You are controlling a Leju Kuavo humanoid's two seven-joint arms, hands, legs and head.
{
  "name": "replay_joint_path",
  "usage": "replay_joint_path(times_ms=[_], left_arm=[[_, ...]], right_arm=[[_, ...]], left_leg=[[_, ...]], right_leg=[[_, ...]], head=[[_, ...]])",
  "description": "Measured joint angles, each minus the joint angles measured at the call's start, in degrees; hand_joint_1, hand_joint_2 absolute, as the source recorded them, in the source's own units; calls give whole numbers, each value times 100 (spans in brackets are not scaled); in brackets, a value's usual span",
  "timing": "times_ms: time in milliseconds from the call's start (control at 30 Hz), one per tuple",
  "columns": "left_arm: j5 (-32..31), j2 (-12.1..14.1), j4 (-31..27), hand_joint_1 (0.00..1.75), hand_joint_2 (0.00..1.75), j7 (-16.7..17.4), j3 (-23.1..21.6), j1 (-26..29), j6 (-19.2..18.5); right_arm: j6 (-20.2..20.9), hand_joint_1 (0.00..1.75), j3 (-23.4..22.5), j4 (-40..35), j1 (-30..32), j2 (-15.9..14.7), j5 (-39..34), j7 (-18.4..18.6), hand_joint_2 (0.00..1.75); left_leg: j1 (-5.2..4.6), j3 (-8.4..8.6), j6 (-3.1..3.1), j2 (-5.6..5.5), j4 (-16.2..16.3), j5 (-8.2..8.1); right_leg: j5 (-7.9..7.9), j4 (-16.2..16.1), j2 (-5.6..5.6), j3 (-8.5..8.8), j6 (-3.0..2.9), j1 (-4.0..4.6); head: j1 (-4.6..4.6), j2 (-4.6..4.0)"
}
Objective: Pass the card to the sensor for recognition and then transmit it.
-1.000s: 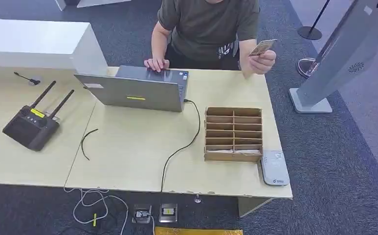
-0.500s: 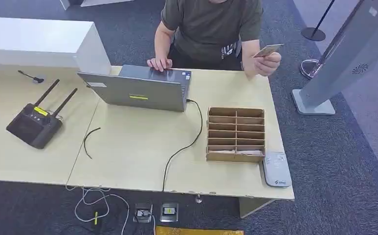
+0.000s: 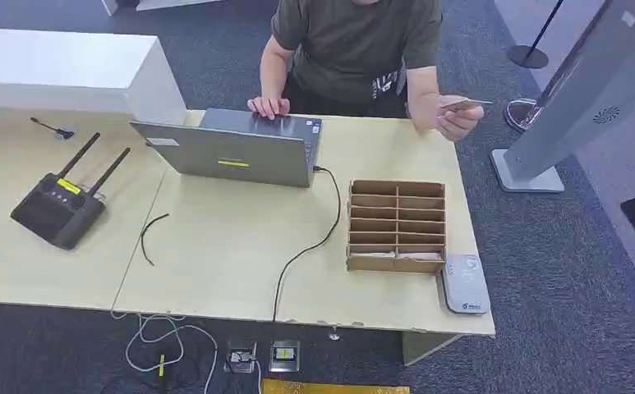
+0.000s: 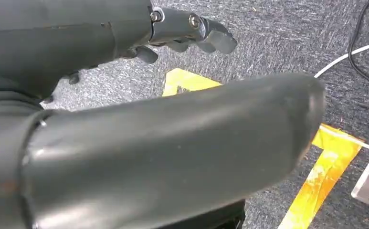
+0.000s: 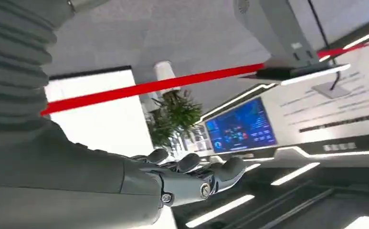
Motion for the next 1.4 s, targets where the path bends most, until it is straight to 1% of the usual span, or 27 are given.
replay_joint_path(times_ms=[133, 333, 467, 600, 833, 1100, 1133, 1167, 1400], left_arm=[[-55, 9, 0, 0, 0, -22, -17, 1, -35], [-138, 20, 0, 0, 0, -26, -57, -1, -76], [-164, 33, 0, 0, 0, -26, -66, 4, -94], [-212, 42, 0, 0, 0, -31, -107, -5, -116], [-288, 44, 0, 0, 0, -37, -120, -5, -166], [-302, 44, 0, 0, 0, -39, -159, -7, -225], [-302, 44, 0, 0, 0, -39, -159, -4, -232], [-302, 44, 0, 0, 0, -37, -159, -2, -236], [-337, 44, 0, 0, 0, -37, -162, -2, -275]], right_arm=[[138, 0, 429, -11, -245, -9, 83, 4, 175], [304, 0, 1201, -4, -739, -11, 112, 7, 175], [330, 0, 1528, 4, -925, -11, 151, 15, 175], [385, 0, 1949, 46, -1218, -7, 223, 15, 175], [389, 0, 2527, 181, -1581, 46, 249, 15, 175], [419, 0, 2914, 308, -1739, 116, 258, 17, 175], [431, 159, 2949, 323, -1754, 122, 265, 17, 175], [433, 175, 2982, 330, -1769, 129, 267, 20, 175], [531, 175, 3161, 387, -1827, 138, 247, 26, 175]], left_leg=[[0, 0, 0, 0, 0, 0], [1, 0, 0, 2, 1, 0], [2, -6, 0, 0, 0, 0], [3, -4, -1, 10, 0, -1], [5, -4, -2, 11, 0, -1], [5, -6, -2, 11, 0, -1], [6, -6, -2, 11, 0, -1], [5, -7, -2, 11, 0, -1], [6, -6, -2, 11, 0, -1]], right_leg=[[0, 0, 1, 0, 0, 0], [0, 0, 6, -4, 0, 2], [0, 0, 3, -6, -1, 2], [0, 1, 14, -8, -1, 3], [0, 1, 18, -9, -1, 4], [-1, 1, 15, -10, -1, 5], [-1, 1, 15, -11, -1, 5], [0, 1, 16, -10, -1, 5], [0, 1, 16, -10, -1, 5]], head=[[-2, 0], [-4, 0], [0, 0], [0, 0], [0, 0], [0, 0], [0, 0], [0, 0], [0, 0]])
